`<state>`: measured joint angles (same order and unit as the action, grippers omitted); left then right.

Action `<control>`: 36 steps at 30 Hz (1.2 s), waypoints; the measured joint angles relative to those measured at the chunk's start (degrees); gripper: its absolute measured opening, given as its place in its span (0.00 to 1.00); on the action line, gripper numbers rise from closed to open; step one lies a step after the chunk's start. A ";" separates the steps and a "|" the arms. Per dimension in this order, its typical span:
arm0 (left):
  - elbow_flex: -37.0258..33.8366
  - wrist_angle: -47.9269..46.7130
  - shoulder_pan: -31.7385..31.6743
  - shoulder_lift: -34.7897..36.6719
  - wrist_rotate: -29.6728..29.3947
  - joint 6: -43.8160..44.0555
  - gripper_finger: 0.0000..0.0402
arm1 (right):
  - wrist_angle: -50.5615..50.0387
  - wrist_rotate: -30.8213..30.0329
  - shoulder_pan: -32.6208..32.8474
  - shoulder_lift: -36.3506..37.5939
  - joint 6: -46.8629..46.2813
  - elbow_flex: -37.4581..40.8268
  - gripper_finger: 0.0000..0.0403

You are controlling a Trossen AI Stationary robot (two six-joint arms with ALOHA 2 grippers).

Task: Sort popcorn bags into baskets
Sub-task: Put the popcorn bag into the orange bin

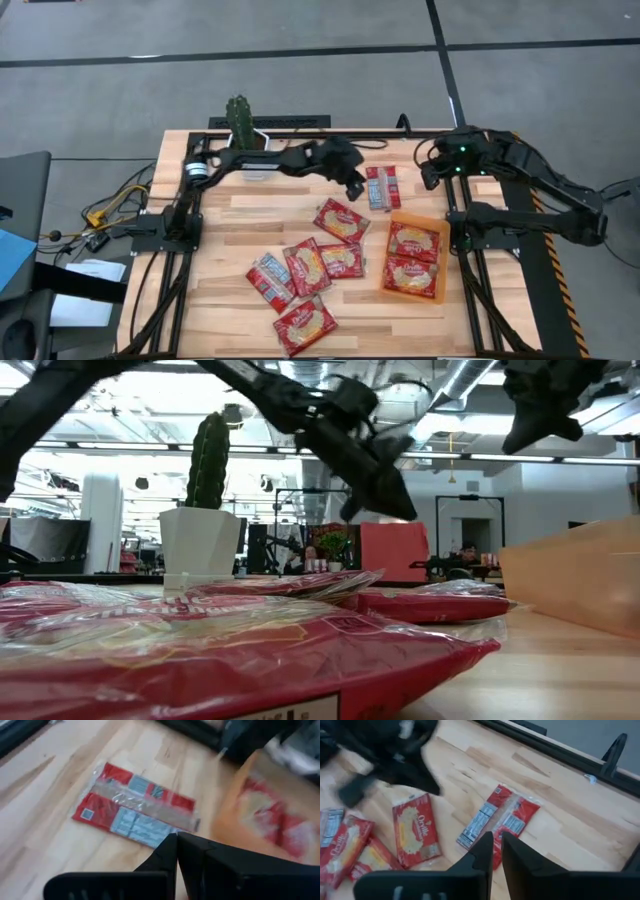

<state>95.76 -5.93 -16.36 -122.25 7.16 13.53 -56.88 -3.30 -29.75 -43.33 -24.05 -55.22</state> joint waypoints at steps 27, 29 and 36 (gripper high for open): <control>19.48 -5.97 3.45 -20.53 -7.70 -3.22 0.00 | -1.22 0.21 0.08 1.86 -1.03 0.00 0.13; 19.38 -8.74 3.55 -20.72 -7.67 -2.67 0.00 | -1.20 0.24 0.09 1.86 -1.03 0.00 0.13; 19.53 -19.45 3.65 -20.55 -8.14 -0.91 0.00 | -1.16 -0.16 0.08 1.81 -1.01 0.00 0.13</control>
<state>115.29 -25.39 -12.71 -142.80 -0.97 12.61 -58.04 -3.46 -29.67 -41.52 -25.06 -55.22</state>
